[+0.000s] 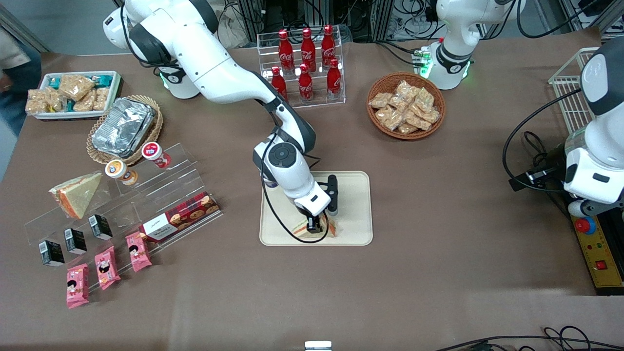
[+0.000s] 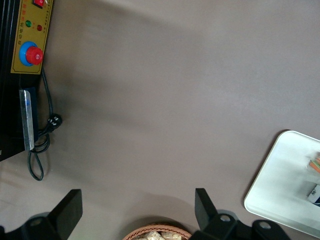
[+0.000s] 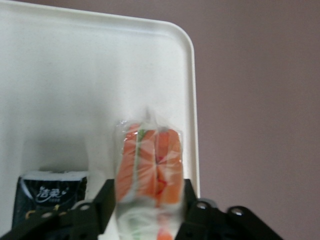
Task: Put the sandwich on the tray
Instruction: 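Open the right gripper and withdraw it back toward the rack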
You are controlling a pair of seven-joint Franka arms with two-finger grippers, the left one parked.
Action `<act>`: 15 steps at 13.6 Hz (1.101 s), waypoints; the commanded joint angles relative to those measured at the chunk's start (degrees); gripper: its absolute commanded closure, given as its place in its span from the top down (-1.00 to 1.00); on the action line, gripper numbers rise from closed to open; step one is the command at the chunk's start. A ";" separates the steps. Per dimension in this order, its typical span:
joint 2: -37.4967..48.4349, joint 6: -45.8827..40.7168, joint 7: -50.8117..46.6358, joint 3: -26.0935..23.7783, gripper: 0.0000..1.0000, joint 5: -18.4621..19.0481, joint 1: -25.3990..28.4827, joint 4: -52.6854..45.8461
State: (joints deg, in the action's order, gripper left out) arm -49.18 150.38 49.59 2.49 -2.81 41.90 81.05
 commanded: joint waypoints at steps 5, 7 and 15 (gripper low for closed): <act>12.41 -13.39 -2.82 -0.38 0.99 -5.42 -5.49 0.51; 18.47 -24.21 -7.73 -0.38 0.99 -7.21 -10.41 0.42; 35.89 -46.59 -21.47 -0.81 0.99 4.22 -30.79 2.26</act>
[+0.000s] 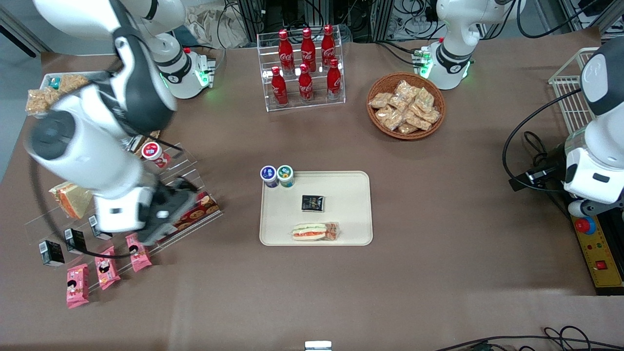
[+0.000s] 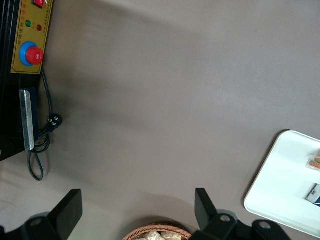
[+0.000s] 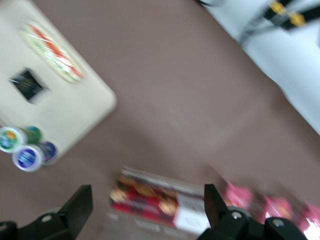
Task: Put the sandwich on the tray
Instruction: 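Open the right gripper and withdraw it back toward the rack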
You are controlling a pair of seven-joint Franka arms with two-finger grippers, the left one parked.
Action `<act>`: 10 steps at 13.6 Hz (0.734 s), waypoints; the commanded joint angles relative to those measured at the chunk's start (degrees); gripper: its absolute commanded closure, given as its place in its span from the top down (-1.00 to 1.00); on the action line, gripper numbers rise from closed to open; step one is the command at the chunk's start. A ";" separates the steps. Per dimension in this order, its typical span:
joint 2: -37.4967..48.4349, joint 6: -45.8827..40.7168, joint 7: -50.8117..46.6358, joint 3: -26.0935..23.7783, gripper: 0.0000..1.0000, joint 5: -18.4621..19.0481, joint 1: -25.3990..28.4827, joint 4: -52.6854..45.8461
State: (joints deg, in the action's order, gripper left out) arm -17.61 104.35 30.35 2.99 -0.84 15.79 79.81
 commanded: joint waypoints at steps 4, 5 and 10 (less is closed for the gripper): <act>10.47 -7.80 -9.64 -0.37 0.99 2.07 -10.16 5.44; 11.79 -12.28 -15.70 -0.01 0.99 2.24 -10.16 5.44; 13.91 -17.77 -19.72 3.41 0.99 1.89 -10.25 4.65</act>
